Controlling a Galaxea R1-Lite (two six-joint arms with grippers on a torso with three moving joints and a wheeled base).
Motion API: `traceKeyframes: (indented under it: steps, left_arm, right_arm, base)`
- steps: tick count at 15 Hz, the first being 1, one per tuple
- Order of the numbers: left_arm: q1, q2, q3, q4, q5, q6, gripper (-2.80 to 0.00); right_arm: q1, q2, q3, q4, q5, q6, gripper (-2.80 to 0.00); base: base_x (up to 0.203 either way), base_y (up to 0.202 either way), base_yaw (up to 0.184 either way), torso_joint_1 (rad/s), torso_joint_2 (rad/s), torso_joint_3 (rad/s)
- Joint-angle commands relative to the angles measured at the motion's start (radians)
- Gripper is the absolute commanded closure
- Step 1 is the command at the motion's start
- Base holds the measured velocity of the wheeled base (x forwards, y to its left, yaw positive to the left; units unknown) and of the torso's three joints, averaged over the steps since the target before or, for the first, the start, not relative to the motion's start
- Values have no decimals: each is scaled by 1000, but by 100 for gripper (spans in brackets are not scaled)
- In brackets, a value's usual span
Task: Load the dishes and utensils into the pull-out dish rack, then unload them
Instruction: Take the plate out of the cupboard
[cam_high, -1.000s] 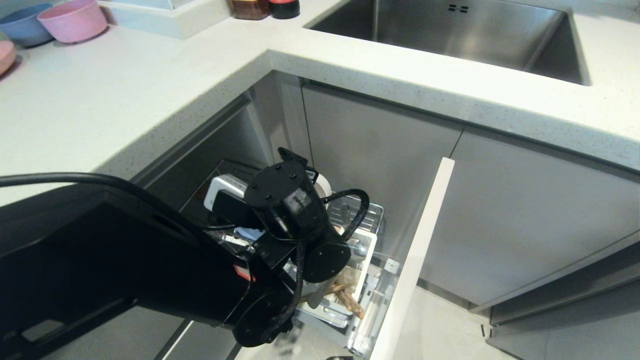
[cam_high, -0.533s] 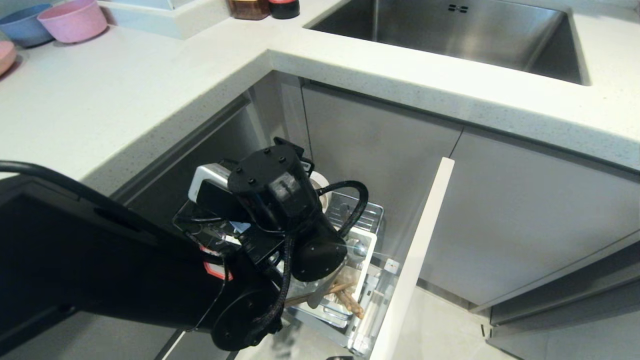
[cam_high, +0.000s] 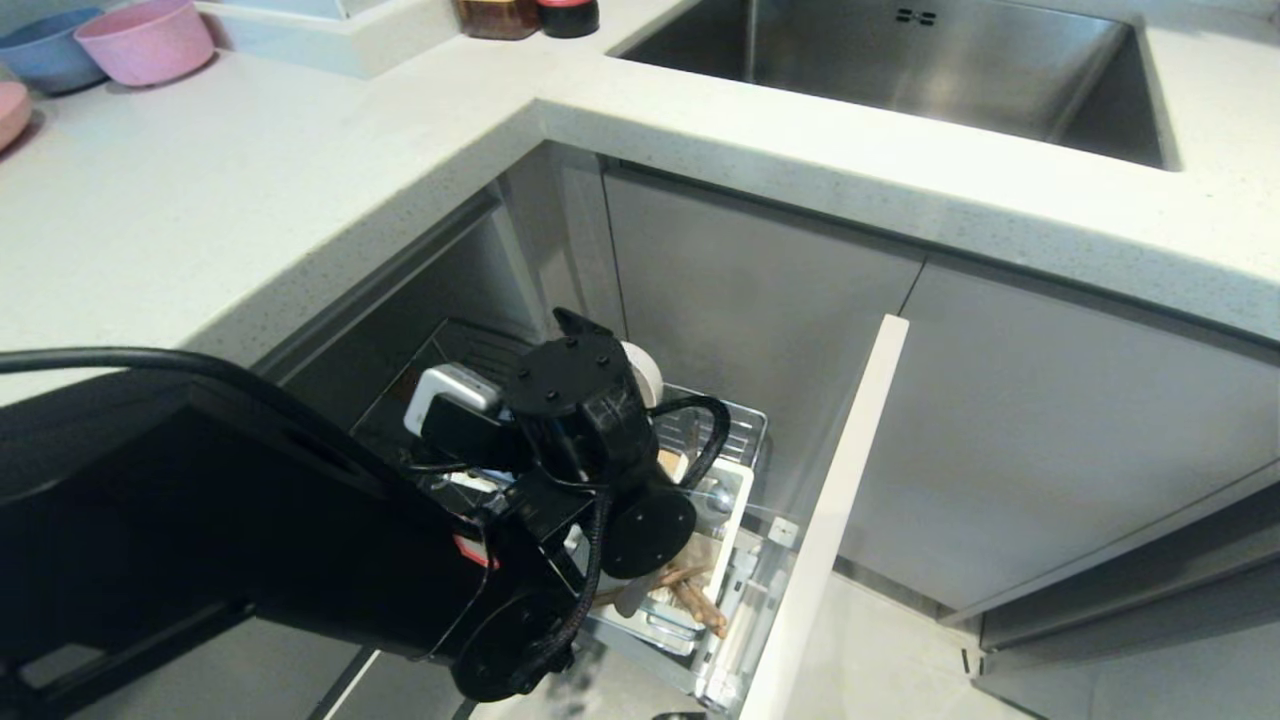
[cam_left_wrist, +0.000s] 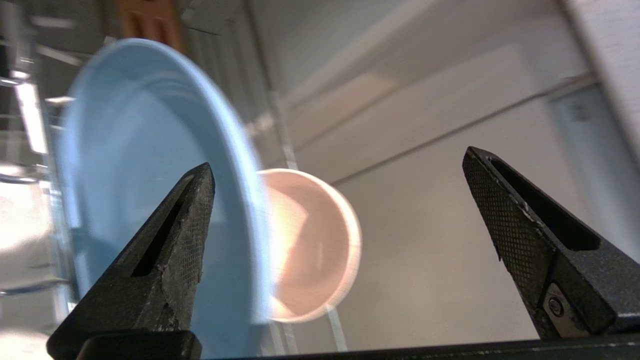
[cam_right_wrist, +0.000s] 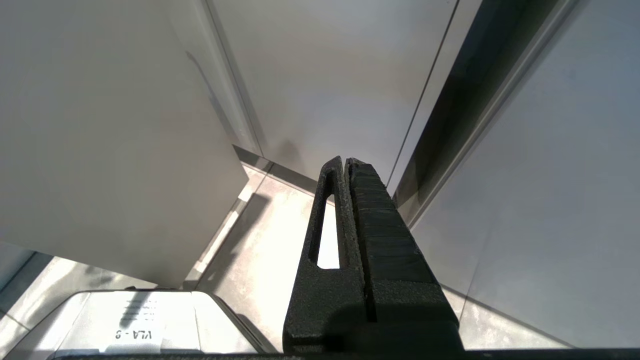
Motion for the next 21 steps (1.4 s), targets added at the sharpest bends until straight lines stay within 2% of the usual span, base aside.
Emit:
traceKeyframes:
  steps: [1,3,6,7,8,11,13,14,17,21]
  left_arm:
    - [1,11,7,-8,26,-4,-280]
    - [-1,6,12,15,31,-8,-280]
    - [-14,-29,12,133,48,-86,-280]
    - [-18,-43,11,198,52,-129,0]
    - [-21,-55,11,263,56,-171,0]
    - [-41,-126,-4,601,71,-363,0]
    - [-62,-197,-31,800,76,-467,0]
    - [-69,-226,-38,852,77,-493,0]
    - [-72,-287,-72,924,77,-497,0]
    - [-72,-305,-259,1136,24,-493,0]
  right_arm:
    - [0,1,2,0,0,0,0]
    - [0,1,1,0,0,0,0]
    - [0,1,1,0,0,0,0]
    - [0,1,2,0,0,0,0]
    - [0,1,2,0,0,0,0]
    - [0,1,0,0,0,0,0]
    - [0,1,1,0,0,0,0]
    - [0,1,0,0,0,0,0]
    - [0,1,1,0,0,0,0]
    - [0,1,2,0,0,0,0]
  base:
    - [0,0,0,0,0,0]
    - [0,0,0,0,0,0]
    - [0,0,0,0,0,0]
    - [0,0,0,0,0,0]
    - [0,0,0,0,0,0]
    - [0,0,0,0,0,0]
    - [0,0,0,0,0,0]
    - [0,0,0,0,0,0]
    - [0,0,0,0,0,0]
    - [0,0,0,0,0,0]
